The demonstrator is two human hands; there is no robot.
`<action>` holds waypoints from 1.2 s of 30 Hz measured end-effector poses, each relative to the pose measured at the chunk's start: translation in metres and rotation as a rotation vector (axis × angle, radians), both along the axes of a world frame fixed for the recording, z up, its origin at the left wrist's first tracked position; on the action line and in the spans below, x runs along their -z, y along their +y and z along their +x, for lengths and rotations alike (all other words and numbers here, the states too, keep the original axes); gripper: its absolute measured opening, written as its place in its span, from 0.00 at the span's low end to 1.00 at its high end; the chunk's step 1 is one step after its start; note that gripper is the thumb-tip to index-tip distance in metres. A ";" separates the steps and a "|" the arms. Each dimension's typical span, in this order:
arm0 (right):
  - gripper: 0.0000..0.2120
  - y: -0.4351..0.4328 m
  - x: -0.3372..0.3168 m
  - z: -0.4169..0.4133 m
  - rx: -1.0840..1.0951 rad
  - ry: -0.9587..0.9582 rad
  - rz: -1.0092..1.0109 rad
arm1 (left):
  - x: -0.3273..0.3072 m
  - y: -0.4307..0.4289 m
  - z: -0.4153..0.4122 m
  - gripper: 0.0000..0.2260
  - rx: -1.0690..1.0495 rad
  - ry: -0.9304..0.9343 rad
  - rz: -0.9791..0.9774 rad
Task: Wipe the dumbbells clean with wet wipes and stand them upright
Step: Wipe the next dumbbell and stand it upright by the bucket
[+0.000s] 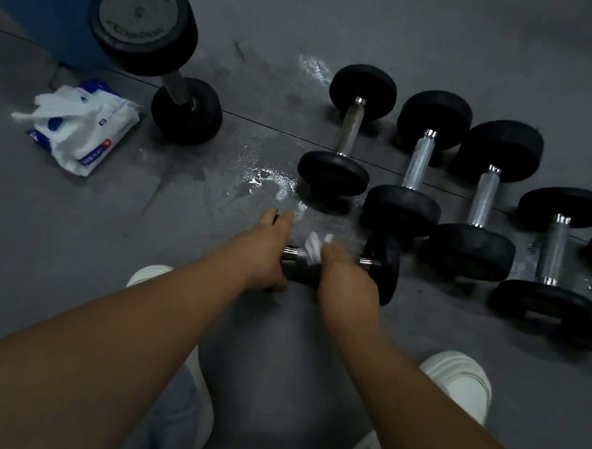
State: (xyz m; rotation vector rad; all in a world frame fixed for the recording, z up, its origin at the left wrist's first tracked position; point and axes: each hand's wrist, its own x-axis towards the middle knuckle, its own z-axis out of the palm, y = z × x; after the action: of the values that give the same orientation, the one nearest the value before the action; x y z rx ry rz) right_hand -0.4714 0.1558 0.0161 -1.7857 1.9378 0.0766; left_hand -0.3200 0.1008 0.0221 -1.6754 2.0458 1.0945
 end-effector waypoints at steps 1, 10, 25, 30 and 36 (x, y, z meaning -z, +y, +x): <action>0.22 0.008 -0.002 0.008 -0.040 -0.020 0.031 | 0.000 -0.001 0.000 0.55 0.004 0.012 0.005; 0.23 0.010 0.000 0.015 -0.158 -0.015 0.041 | 0.005 -0.005 0.001 0.55 -0.020 0.061 0.024; 0.11 -0.026 -0.006 -0.009 -0.138 0.160 0.234 | -0.003 0.005 0.007 0.46 -0.259 0.208 0.149; 0.10 -0.013 -0.004 -0.020 -0.030 0.132 0.042 | -0.006 0.015 -0.005 0.42 -0.226 0.284 -0.045; 0.11 0.003 0.006 -0.007 0.063 -0.102 0.037 | 0.008 0.035 -0.001 0.46 -0.196 0.277 -0.037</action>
State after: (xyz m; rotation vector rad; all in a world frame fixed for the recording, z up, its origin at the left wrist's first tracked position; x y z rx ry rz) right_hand -0.4782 0.1590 0.0098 -1.6706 1.9058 -0.0003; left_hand -0.3210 0.1354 0.0138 -1.8649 2.1065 1.4331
